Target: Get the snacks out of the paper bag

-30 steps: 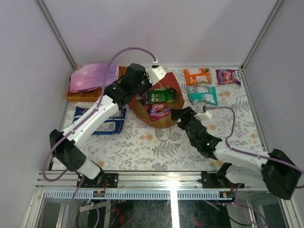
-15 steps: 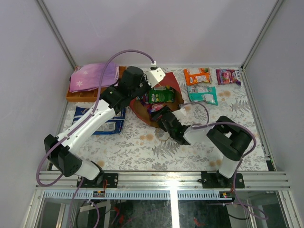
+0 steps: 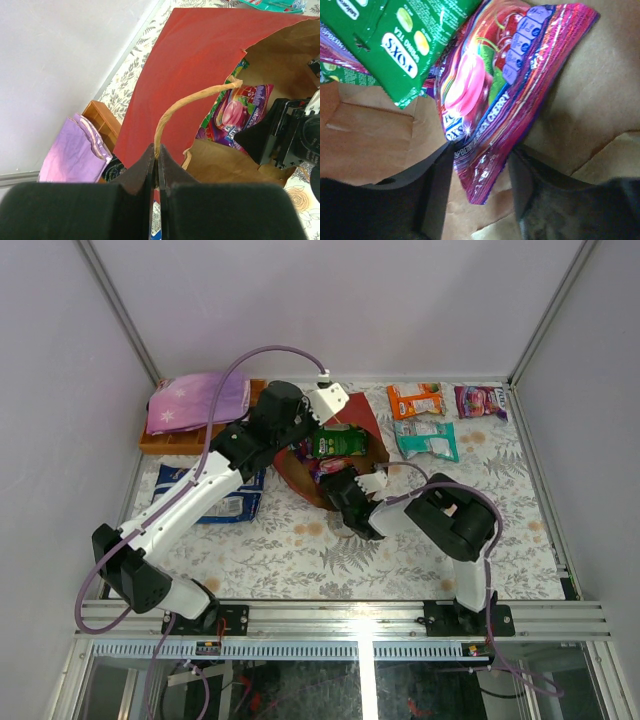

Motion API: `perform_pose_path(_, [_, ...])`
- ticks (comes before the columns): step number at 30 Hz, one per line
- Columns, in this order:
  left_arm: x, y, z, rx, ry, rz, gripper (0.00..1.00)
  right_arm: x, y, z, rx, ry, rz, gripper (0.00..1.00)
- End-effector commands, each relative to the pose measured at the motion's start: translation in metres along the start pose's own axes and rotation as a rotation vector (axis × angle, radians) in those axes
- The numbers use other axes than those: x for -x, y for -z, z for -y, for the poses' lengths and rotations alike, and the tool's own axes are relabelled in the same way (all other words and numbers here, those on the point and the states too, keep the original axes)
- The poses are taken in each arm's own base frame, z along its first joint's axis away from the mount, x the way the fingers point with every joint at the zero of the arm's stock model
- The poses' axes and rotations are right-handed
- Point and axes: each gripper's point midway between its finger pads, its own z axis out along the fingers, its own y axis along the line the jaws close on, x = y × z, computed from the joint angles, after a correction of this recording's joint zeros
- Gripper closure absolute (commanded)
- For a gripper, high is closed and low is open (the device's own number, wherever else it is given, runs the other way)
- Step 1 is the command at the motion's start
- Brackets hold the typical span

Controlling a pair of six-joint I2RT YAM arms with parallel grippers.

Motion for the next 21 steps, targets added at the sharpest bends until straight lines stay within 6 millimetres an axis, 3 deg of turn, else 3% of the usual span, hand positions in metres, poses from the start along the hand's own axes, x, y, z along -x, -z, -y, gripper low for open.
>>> perform_pose_path(1, [0.017, 0.006, -0.008, 0.044, -0.011, 0.063, 1.00, 0.011, -0.013, -0.003, 0.042, 0.023, 0.104, 0.56])
perform_pose_path(4, [0.017, 0.006, -0.008, 0.044, -0.014, 0.063, 1.00, 0.011, -0.005, -0.017, 0.115, 0.100, 0.083, 0.92])
perform_pose_path(5, [0.016, 0.005, -0.008, 0.044, -0.015, 0.060, 1.00, 0.011, 0.001, -0.022, 0.132, 0.122, 0.066, 0.99])
perform_pose_path(9, [0.014, 0.003, -0.010, 0.059, -0.019, 0.052, 1.00, 0.009, 0.042, -0.042, 0.193, 0.252, -0.081, 1.00])
perform_pose_path(15, [0.017, 0.000, -0.018, 0.106, -0.009, 0.074, 1.00, 0.011, 0.148, -0.063, 0.339, 0.612, -0.432, 1.00])
perform_pose_path(17, [0.021, -0.002, -0.019, 0.121, 0.007, 0.101, 1.00, 0.028, 0.178, -0.071, 0.375, 0.721, -0.505, 1.00])
perform_pose_path(21, [0.025, -0.011, -0.021, 0.143, 0.032, 0.126, 1.00, 0.099, 0.212, -0.069, 0.300, 0.871, -0.563, 1.00])
